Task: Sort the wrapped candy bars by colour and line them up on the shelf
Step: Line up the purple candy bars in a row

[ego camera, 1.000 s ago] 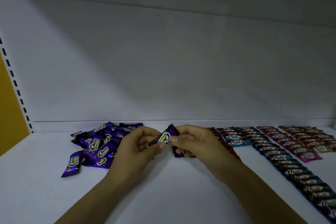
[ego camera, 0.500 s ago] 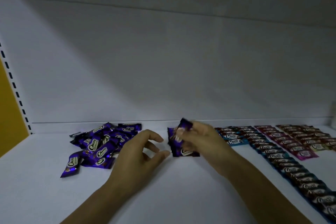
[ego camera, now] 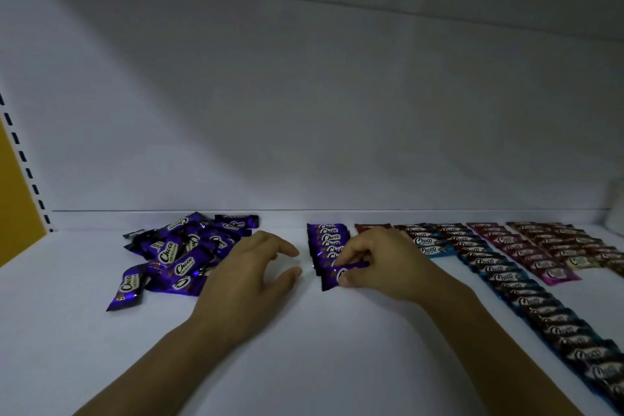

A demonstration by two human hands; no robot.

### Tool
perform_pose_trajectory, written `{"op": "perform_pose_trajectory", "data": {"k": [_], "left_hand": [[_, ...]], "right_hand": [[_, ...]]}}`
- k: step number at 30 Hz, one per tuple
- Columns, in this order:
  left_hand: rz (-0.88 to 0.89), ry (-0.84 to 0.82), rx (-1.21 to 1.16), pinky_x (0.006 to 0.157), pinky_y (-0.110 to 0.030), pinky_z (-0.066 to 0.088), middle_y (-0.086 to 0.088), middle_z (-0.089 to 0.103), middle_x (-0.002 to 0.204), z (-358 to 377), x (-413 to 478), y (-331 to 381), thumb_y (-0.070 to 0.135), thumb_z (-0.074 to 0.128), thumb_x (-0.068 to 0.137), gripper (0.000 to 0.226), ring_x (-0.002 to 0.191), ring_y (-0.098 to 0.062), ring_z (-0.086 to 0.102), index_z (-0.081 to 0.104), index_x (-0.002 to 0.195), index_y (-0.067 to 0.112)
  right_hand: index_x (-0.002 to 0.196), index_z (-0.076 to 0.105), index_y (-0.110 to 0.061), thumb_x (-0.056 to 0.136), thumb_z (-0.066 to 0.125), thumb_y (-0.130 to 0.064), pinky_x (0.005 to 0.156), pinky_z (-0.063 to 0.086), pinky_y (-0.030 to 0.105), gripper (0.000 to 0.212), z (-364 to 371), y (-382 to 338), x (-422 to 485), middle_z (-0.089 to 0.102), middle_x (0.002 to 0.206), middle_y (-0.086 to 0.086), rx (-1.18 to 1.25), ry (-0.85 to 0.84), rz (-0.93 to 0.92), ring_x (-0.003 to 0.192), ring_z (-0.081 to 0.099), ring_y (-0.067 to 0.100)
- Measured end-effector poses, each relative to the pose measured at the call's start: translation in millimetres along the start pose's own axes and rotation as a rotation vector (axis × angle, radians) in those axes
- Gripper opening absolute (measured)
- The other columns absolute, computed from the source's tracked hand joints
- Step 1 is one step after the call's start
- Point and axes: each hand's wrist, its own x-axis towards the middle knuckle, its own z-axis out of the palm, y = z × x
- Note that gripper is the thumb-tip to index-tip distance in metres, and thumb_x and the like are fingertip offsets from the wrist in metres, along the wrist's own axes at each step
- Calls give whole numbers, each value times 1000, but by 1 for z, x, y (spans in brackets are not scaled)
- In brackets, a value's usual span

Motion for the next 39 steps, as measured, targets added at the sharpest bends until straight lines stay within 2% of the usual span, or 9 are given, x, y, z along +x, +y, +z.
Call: {"op": "perform_pose_trajectory", "data": {"k": [5, 10, 14, 18, 21, 27, 32, 35, 39], "left_hand": [[54, -145, 62, 92, -22, 42, 28, 40, 119, 2, -2, 0, 44, 61, 87, 37, 116, 3, 39, 53, 122, 36], [84, -192, 100, 90, -12, 35, 28, 36, 125, 3, -3, 0, 50, 57, 88, 44, 118, 5, 34, 47, 129, 38], [90, -193, 111, 90, -12, 35, 25, 38, 128, 4, -3, -1, 50, 57, 88, 46, 119, 4, 35, 47, 131, 36], [102, -204, 141, 93, -10, 31, 22, 39, 133, 4, -2, 0, 49, 55, 90, 47, 121, 2, 33, 45, 133, 35], [100, -210, 154, 93, -9, 29, 21, 38, 134, 4, -1, 1, 49, 53, 91, 47, 122, 1, 32, 46, 135, 34], [95, -229, 168, 100, -14, 29, 18, 42, 138, 5, -2, 1, 57, 47, 90, 54, 126, -1, 34, 46, 138, 31], [101, -358, 225, 108, -24, 27, 19, 40, 145, 7, 1, 2, 86, 20, 73, 89, 132, -1, 32, 42, 140, 33], [112, -391, 275, 108, -22, 20, 21, 31, 150, 9, 1, 0, 85, 19, 73, 90, 135, 2, 24, 33, 146, 34], [92, -403, 254, 110, -23, 23, 17, 34, 149, 8, 0, 0, 81, 20, 74, 88, 135, -1, 26, 37, 145, 32]], "right_hand": [[93, 73, -33, 71, 78, -39, 70, 36, 16, 24, 4, 2, 2, 54, 72, -23, -40, 44, -40, 70, 52, -6], [93, 68, -32, 68, 80, -40, 77, 32, 23, 29, 2, 4, 2, 50, 75, -23, -43, 35, -36, 68, 48, -4], [93, 69, -31, 70, 79, -42, 77, 29, 22, 27, 2, 6, 2, 45, 74, -23, -82, 31, -23, 66, 43, -6], [96, 69, -29, 70, 79, -40, 77, 32, 22, 30, 1, 4, 2, 47, 75, -23, -70, 23, -33, 68, 45, -5], [101, 64, -29, 66, 80, -46, 82, 37, 28, 42, -2, 6, 1, 53, 86, -17, -69, 23, 1, 78, 50, 1], [98, 60, -24, 67, 78, -51, 90, 41, 34, 45, -5, 10, -1, 63, 91, -10, -115, -6, 59, 83, 57, 8], [92, 57, -29, 68, 76, -54, 87, 33, 29, 39, -4, 11, 1, 64, 89, -12, -153, 8, 61, 81, 56, 5], [91, 56, -29, 69, 76, -53, 90, 36, 31, 38, -3, 11, 1, 64, 89, -12, -155, -11, 68, 82, 57, 6], [95, 58, -25, 69, 77, -52, 90, 40, 35, 42, -5, 10, -1, 60, 92, -11, -118, -20, 63, 84, 54, 8]]}}
